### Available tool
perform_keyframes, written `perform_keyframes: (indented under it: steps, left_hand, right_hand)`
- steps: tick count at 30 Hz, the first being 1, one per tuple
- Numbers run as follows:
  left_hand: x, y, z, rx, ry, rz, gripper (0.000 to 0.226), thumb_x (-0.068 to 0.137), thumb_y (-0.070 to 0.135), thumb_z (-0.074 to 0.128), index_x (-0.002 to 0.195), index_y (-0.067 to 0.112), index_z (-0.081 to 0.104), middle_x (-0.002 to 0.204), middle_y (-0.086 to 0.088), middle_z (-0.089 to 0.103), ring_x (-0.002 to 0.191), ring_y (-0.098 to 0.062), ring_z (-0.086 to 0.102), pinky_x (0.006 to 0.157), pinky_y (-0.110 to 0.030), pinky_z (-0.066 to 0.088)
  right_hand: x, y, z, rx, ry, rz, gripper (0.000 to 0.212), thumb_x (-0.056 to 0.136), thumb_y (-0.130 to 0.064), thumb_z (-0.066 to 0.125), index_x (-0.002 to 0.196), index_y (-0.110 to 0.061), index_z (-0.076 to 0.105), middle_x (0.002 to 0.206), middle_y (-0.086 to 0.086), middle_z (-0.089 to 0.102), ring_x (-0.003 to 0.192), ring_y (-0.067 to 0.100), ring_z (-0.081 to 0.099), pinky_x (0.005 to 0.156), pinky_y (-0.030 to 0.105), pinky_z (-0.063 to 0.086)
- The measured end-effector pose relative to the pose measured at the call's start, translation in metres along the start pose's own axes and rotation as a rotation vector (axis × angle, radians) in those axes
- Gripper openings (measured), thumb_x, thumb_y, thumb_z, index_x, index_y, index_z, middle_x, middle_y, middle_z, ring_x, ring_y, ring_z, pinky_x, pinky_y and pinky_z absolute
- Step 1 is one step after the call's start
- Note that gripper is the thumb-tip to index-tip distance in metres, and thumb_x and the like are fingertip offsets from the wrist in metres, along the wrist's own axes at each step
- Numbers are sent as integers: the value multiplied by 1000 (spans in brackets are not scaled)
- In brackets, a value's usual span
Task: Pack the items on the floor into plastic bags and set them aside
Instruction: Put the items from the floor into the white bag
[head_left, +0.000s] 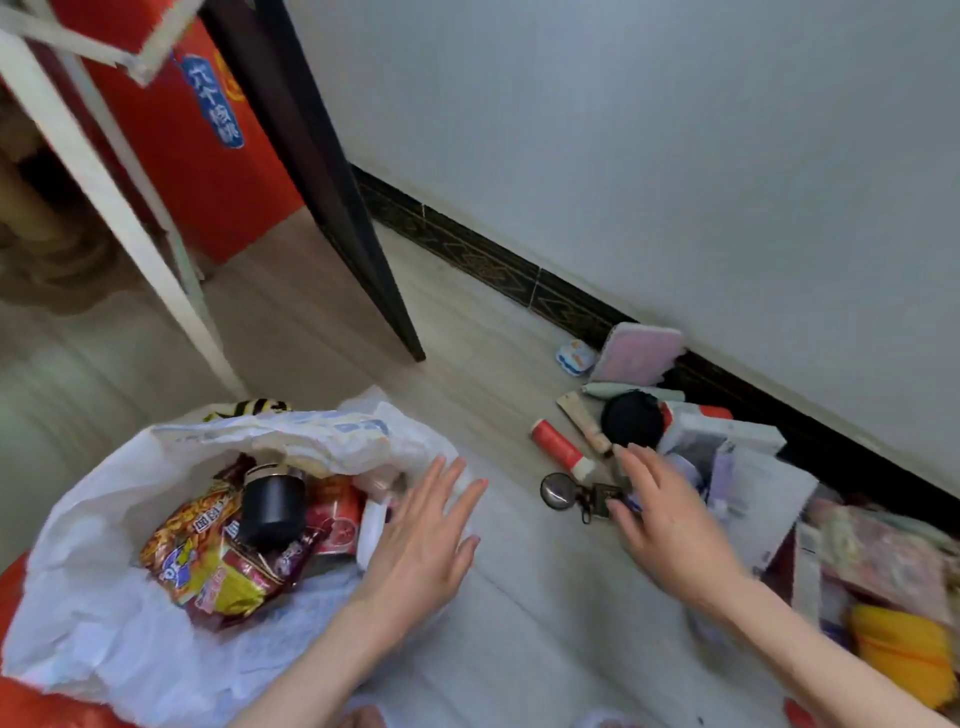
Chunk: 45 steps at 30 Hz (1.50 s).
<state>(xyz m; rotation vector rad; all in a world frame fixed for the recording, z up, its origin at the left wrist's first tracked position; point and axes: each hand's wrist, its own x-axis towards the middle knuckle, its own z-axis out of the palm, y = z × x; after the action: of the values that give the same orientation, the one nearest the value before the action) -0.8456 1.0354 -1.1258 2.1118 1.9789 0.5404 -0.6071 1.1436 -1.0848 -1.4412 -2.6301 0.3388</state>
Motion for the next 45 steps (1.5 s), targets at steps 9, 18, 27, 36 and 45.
perform_keyframes:
  steps: [9,18,27,36,45]
  left_hand:
    - [90,16,93,83,-298,124,72,64,17,76,128,13,44,132,-21,50,120,-41,48,94,-51,43]
    - [156,14,133,93,-327,131,46,81,10,63,125,17,55,131,-16,51,126,-37,40,103,-48,27]
    - [143,21,126,238,-284,239,32,48,8,83,73,12,64,69,-4,60,63,-26,59,62,-32,45]
    - [72,26,50,-199,-128,-64,39,78,41,50,103,12,58,89,-6,61,79,-27,59,63,-35,47]
    - [-51,-11,-19,-304,32,-525,57,71,51,48,103,7,64,89,-10,66,72,-31,63,65,-34,47]
  right_hand:
    - [-1,84,21,-137,-3,258,57,76,-23,71,125,-1,51,131,21,50,121,40,46,104,50,35]
    - [-3,97,26,238,-2,773,55,88,-23,55,135,-8,32,126,11,45,111,27,46,80,31,36]
    - [-24,104,22,389,86,863,19,85,-15,54,102,-8,50,98,9,56,82,23,49,65,29,32]
    - [-19,46,-24,462,211,698,24,87,-16,54,110,-12,54,101,3,57,87,18,51,72,29,36]
    - [-8,-71,8,690,-167,614,16,77,-20,68,92,-18,65,85,1,69,81,18,64,73,30,47]
